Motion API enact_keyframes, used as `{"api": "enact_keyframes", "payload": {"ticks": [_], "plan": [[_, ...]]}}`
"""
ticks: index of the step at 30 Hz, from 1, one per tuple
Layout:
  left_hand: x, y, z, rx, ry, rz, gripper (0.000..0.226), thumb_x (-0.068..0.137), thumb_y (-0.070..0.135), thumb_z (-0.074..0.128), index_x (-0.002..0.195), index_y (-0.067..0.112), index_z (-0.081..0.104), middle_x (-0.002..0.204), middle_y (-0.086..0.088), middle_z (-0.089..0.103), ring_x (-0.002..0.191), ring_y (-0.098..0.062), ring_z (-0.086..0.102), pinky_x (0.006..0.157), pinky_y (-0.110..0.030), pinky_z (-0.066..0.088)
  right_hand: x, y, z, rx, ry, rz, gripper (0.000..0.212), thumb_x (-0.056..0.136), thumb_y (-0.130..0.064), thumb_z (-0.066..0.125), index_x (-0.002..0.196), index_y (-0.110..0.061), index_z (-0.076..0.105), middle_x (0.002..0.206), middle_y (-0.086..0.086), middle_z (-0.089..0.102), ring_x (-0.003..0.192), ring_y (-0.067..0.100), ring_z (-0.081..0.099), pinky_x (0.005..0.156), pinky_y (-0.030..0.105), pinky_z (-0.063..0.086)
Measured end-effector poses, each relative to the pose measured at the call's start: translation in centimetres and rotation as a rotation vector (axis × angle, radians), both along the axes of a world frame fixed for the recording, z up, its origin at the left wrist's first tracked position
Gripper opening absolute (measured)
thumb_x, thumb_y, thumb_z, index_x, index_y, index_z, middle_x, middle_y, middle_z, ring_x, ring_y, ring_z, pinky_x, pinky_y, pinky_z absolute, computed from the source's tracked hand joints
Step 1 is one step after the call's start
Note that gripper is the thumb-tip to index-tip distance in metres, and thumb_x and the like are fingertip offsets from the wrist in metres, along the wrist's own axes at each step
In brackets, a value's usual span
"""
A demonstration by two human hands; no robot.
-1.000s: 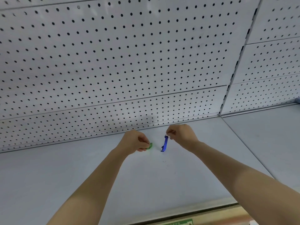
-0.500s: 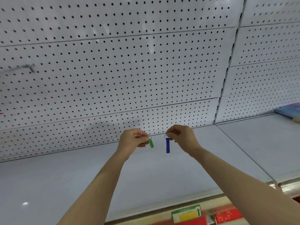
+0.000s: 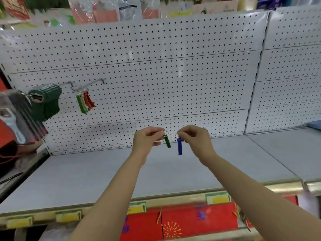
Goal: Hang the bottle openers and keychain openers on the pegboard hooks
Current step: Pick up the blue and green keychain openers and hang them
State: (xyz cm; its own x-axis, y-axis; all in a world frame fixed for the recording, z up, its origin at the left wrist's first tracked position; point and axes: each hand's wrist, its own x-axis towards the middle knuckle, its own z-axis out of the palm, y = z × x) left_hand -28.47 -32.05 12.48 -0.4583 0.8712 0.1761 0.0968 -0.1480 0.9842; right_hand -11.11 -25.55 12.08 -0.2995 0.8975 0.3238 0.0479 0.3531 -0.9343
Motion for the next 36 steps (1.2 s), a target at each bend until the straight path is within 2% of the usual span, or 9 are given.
{"api": "enact_keyframes", "payload": {"ticks": [4,6,11,18,23,32,36], "plan": [[-1.2,-4.4,2.5,0.031,0.019,0.029,0.008,0.086,0.007,0.073,0.092,0.011,0.077,0.089,-0.006,0.077,0.08,-0.013,0.074,0.07,-0.022,0.059,-2.1,-4.4,2.4,0.023,0.049,0.034,0.01,0.084,-0.008,0.067,0.078,-0.012,0.073,0.078,0.002,0.072,0.072,0.012,0.066,0.072,0.027,0.057],[-2.2,-6.1,3.8,0.056,0.017,0.023,0.008,0.087,0.005,0.072,0.092,0.008,0.077,0.09,-0.008,0.077,0.079,-0.015,0.075,0.069,-0.023,0.06,-3.3,-6.0,3.5,0.02,0.09,0.04,0.011,0.084,-0.007,0.066,0.077,-0.011,0.072,0.078,0.004,0.072,0.074,0.017,0.067,0.068,0.028,0.058],[-6.0,-8.9,6.1,0.094,0.043,0.045,0.01,0.087,0.004,0.072,0.094,0.007,0.077,0.09,-0.01,0.077,0.083,-0.022,0.075,0.072,-0.027,0.06,-7.4,-8.6,5.7,0.008,0.177,0.033,0.008,0.085,-0.006,0.067,0.079,-0.009,0.072,0.081,0.006,0.071,0.074,0.016,0.066,0.066,0.033,0.061],[-13.4,-11.3,8.7,0.152,0.11,0.081,0.008,0.086,0.007,0.074,0.09,0.012,0.078,0.087,-0.008,0.077,0.081,-0.023,0.074,0.073,-0.028,0.061,-15.5,-11.4,8.1,0.028,0.263,0.024,0.01,0.086,-0.004,0.066,0.079,-0.009,0.072,0.081,0.007,0.071,0.073,0.017,0.067,0.063,0.03,0.06],[-17.4,-12.2,10.7,0.172,0.174,0.101,0.006,0.085,0.01,0.075,0.089,0.014,0.078,0.084,-0.004,0.077,0.077,-0.018,0.074,0.071,-0.026,0.061,-19.8,-12.9,9.5,0.05,0.304,-0.001,0.007,0.086,-0.007,0.068,0.081,-0.01,0.072,0.081,0.008,0.071,0.076,0.021,0.068,0.065,0.035,0.062],[-20.1,-11.6,14.5,0.277,0.204,0.193,0.007,0.084,0.014,0.076,0.09,0.015,0.078,0.083,-0.001,0.077,0.073,-0.017,0.074,0.069,-0.028,0.061,-22.5,-14.4,11.6,0.092,0.299,0.0,0.007,0.085,-0.007,0.068,0.08,-0.008,0.072,0.079,0.004,0.071,0.072,0.016,0.067,0.061,0.027,0.059],[-20.5,-10.4,15.5,0.251,0.214,0.252,0.006,0.084,0.012,0.075,0.085,0.017,0.077,0.081,-0.001,0.076,0.074,-0.015,0.074,0.069,-0.027,0.062,-22.7,-14.4,12.1,0.121,0.271,0.014,0.006,0.085,-0.008,0.069,0.079,-0.008,0.072,0.079,0.004,0.072,0.07,0.014,0.067,0.061,0.028,0.059]]}}
